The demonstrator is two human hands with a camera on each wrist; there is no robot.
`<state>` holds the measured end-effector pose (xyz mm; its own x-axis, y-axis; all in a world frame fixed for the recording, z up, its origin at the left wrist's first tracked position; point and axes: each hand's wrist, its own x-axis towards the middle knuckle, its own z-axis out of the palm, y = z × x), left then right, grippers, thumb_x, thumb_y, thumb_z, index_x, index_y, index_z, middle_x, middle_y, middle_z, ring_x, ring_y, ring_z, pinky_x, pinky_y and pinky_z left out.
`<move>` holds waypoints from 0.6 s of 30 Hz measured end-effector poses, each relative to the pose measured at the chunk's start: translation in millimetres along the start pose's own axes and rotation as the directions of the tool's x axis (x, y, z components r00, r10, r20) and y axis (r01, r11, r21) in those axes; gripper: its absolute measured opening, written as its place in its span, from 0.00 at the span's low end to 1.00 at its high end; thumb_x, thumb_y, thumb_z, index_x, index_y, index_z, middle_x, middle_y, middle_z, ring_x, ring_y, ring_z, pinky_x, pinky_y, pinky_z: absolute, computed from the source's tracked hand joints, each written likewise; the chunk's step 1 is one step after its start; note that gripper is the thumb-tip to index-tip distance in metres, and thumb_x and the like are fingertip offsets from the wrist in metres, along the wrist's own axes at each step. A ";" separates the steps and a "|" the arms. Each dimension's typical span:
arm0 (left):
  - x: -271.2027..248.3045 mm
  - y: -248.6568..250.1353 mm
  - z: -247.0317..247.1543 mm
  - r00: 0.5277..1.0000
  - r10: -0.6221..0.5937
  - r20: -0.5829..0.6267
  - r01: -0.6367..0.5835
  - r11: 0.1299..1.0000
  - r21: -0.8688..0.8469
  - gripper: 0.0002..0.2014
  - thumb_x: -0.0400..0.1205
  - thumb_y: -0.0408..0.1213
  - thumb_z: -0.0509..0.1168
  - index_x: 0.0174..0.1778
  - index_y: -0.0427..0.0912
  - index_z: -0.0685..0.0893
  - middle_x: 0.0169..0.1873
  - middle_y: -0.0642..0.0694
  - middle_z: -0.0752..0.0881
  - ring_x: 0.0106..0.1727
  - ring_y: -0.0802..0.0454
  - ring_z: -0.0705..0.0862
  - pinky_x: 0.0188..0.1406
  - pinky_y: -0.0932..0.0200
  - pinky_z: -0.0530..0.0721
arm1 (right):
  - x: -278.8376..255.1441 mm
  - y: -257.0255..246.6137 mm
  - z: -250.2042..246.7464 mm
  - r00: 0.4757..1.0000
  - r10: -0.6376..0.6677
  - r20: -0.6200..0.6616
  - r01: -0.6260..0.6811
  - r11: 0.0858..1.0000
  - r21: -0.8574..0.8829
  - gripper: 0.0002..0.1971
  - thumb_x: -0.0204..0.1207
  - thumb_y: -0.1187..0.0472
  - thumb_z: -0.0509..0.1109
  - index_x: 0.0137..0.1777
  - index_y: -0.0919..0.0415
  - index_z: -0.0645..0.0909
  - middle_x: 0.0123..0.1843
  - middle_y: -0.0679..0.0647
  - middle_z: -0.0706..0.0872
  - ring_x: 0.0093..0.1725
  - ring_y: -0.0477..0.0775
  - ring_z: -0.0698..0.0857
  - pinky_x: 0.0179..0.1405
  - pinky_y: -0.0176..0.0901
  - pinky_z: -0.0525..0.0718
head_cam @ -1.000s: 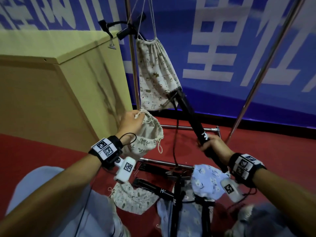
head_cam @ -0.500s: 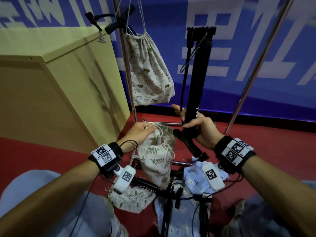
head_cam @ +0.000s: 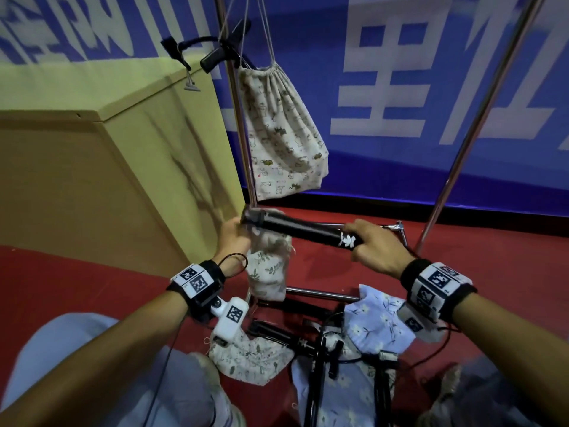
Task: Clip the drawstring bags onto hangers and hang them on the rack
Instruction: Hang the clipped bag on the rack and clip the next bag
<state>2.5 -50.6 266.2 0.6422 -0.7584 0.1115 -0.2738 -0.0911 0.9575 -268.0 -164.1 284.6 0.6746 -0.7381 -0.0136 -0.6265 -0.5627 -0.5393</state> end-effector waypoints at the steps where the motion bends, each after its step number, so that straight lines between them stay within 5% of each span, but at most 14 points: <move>1: 2.8 -3.8 -3.2 1.000 0.012 0.022 -0.010 0.996 -0.091 0.11 0.83 0.28 0.70 0.38 0.46 0.91 0.39 0.50 0.90 0.45 0.50 0.85 0.43 0.70 0.81 | -1.4 -0.7 -0.5 1.000 -0.018 -0.017 0.015 0.989 -0.145 0.17 0.66 0.61 0.64 0.53 0.48 0.83 0.46 0.44 0.80 0.54 0.58 0.84 0.50 0.53 0.75; 3: 5.0 -7.4 -4.9 0.999 -0.030 0.040 0.035 0.988 -0.147 0.11 0.82 0.27 0.70 0.45 0.47 0.94 0.46 0.50 0.93 0.52 0.50 0.87 0.53 0.59 0.83 | -1.2 -2.2 0.7 0.999 -0.030 -0.043 0.019 0.970 -0.244 0.19 0.64 0.57 0.57 0.52 0.47 0.82 0.46 0.44 0.80 0.55 0.57 0.84 0.51 0.53 0.72; 6: 4.6 -11.4 -0.4 1.000 0.008 -0.025 -0.008 0.999 -0.031 0.15 0.81 0.19 0.65 0.57 0.39 0.91 0.50 0.48 0.91 0.50 0.57 0.87 0.46 0.68 0.83 | 2.7 -5.1 3.6 0.995 -0.012 -0.094 -0.013 0.967 -0.255 0.09 0.69 0.60 0.61 0.45 0.45 0.77 0.44 0.46 0.79 0.52 0.58 0.83 0.49 0.53 0.69; 10: 9.8 -10.7 -4.7 0.983 -0.099 -0.157 0.094 0.995 -0.041 0.13 0.88 0.41 0.63 0.45 0.41 0.91 0.38 0.48 0.86 0.38 0.53 0.79 0.38 0.60 0.74 | 5.6 -5.6 5.5 0.993 0.039 -0.116 -0.076 0.936 -0.343 0.10 0.70 0.59 0.64 0.49 0.48 0.80 0.45 0.46 0.76 0.54 0.60 0.82 0.52 0.55 0.69; 15: -5.1 -11.5 -5.9 0.998 0.068 0.002 -0.067 0.975 0.214 0.17 0.89 0.47 0.60 0.39 0.44 0.87 0.29 0.52 0.85 0.31 0.62 0.79 0.34 0.63 0.74 | 2.5 -12.3 14.2 0.994 0.007 -0.113 -0.069 0.828 -0.556 0.18 0.69 0.55 0.69 0.60 0.53 0.82 0.57 0.52 0.81 0.60 0.62 0.81 0.60 0.59 0.72; 18: -6.1 -17.7 -7.3 0.995 0.087 0.039 -0.096 0.912 0.399 0.19 0.87 0.49 0.59 0.35 0.44 0.84 0.24 0.49 0.78 0.29 0.56 0.76 0.31 0.58 0.71 | -0.3 -18.6 17.9 0.989 -0.057 -0.137 -0.044 0.772 -0.634 0.16 0.67 0.60 0.72 0.57 0.56 0.84 0.56 0.56 0.82 0.57 0.65 0.81 0.58 0.62 0.73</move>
<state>8.6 -39.6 250.5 0.5875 -0.7880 0.1842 -0.5965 -0.2679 0.7566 -249.5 -146.8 279.6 0.6489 -0.7492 0.1328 -0.7609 -0.6380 0.1184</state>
